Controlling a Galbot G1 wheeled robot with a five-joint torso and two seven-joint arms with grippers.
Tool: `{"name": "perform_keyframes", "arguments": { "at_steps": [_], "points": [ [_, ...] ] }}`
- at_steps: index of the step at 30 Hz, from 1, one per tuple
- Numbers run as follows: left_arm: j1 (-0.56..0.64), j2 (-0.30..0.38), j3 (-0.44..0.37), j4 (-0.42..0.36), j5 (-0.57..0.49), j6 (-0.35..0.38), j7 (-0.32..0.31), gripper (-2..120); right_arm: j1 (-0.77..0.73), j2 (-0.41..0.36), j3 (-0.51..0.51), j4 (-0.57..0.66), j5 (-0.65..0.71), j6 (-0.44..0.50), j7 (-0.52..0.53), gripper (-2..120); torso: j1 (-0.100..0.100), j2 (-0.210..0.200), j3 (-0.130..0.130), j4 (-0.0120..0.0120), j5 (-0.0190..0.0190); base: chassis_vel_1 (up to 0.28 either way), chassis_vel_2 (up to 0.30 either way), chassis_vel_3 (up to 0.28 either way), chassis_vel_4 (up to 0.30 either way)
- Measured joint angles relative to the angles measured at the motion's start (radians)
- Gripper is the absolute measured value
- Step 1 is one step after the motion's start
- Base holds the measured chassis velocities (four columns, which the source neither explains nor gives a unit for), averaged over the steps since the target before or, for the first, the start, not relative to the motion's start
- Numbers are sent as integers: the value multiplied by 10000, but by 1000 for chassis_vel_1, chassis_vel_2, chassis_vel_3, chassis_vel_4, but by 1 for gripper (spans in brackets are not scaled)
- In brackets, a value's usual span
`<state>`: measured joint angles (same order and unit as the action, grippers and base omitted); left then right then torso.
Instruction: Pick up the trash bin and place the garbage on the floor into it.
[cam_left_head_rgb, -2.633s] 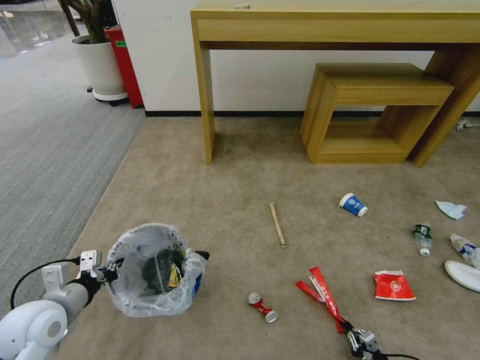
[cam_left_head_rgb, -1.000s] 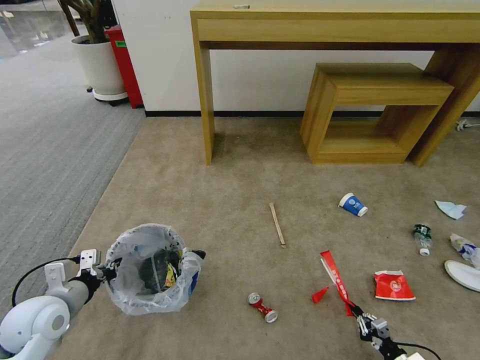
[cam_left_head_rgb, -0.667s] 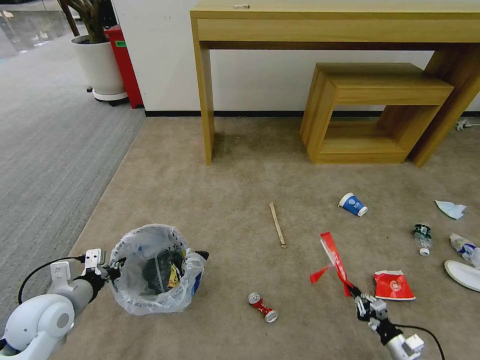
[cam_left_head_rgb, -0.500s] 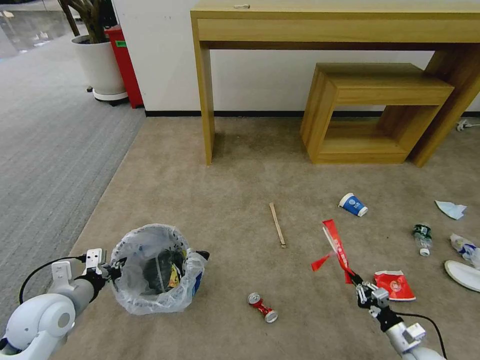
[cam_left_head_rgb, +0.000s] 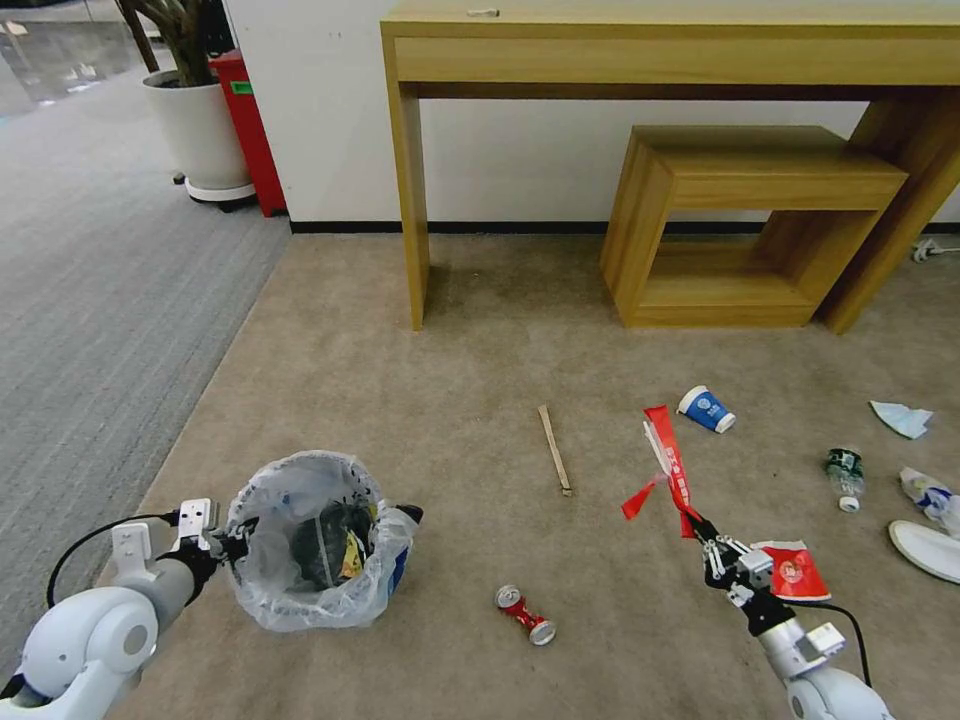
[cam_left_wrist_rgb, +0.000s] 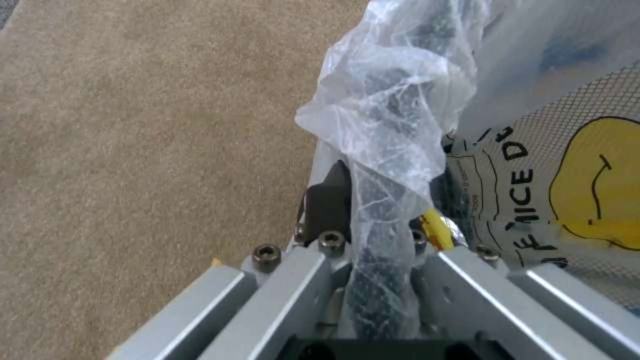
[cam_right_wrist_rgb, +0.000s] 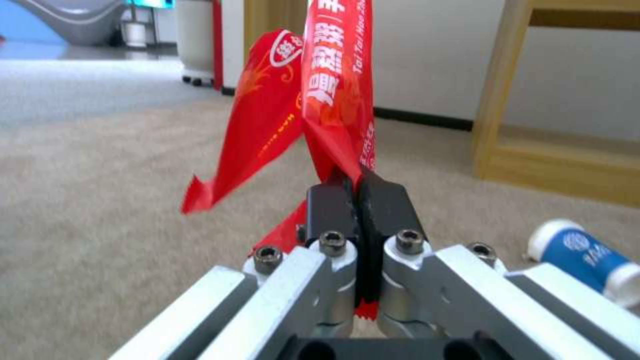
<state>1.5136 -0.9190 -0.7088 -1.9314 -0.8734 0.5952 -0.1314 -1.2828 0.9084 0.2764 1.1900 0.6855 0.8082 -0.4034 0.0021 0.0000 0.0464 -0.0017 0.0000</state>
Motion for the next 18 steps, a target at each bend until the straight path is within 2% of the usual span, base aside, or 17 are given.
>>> {"name": "perform_keyframes", "arguments": {
  "at_steps": [18],
  "points": [
    [74, -63, 97, -62, 139, -22, 56, 0, 142, -478, -331, 1874, 301, -208, 157, 0, 0, 0, 0, 0, 0, 0, 0, 0, 0]
  ]
}}
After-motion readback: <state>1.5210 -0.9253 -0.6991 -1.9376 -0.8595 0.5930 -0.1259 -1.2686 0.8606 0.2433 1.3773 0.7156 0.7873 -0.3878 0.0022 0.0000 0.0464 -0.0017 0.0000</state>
